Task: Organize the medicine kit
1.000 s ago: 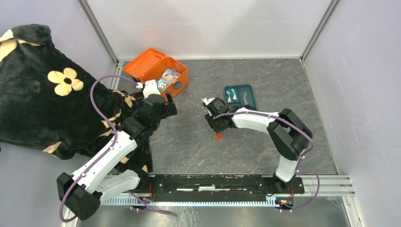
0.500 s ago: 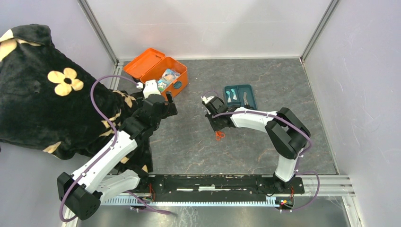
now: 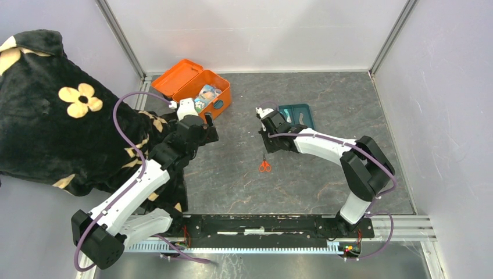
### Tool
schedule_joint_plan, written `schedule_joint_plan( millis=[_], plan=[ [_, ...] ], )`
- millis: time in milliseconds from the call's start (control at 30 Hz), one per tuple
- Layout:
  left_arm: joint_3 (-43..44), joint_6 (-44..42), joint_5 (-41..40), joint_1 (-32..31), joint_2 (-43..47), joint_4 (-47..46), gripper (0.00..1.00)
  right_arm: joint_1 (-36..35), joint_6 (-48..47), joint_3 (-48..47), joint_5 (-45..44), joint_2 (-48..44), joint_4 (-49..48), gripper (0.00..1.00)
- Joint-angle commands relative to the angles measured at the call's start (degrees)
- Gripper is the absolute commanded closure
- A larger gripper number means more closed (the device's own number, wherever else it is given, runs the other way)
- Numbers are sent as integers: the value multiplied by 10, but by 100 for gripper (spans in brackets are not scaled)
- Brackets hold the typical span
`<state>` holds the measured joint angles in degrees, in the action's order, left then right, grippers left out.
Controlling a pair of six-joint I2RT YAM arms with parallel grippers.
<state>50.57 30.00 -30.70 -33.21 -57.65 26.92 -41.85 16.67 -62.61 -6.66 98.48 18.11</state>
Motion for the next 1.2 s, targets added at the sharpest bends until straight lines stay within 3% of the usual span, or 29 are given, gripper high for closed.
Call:
schedule_joint_plan(
  millis=[0, 133, 333, 533, 733, 900, 1167],
  plan=[
    [10, -1, 20, 4, -6, -20, 0, 2, 6, -12, 22, -9, 7, 93],
    [-17, 16, 101, 4, -18, -46, 2, 2, 21, 7, 41, -10, -9, 73],
    [-93, 78, 253, -34, -82, -167, 15, 13, 28, 22, 37, -31, -18, 68],
    [-79, 80, 255, -112, -192, -229, 30, 50, 36, 76, 50, -75, -44, 71],
    [-57, 69, 285, -118, -264, -279, 46, 74, 35, 136, 90, -118, -75, 71],
    [-3, 64, 274, -119, -330, -281, 44, 78, 40, 161, 103, -136, -91, 71],
    [125, 70, 235, -127, -433, -179, 47, 115, 116, 248, -10, -266, -119, 71]
  ],
)
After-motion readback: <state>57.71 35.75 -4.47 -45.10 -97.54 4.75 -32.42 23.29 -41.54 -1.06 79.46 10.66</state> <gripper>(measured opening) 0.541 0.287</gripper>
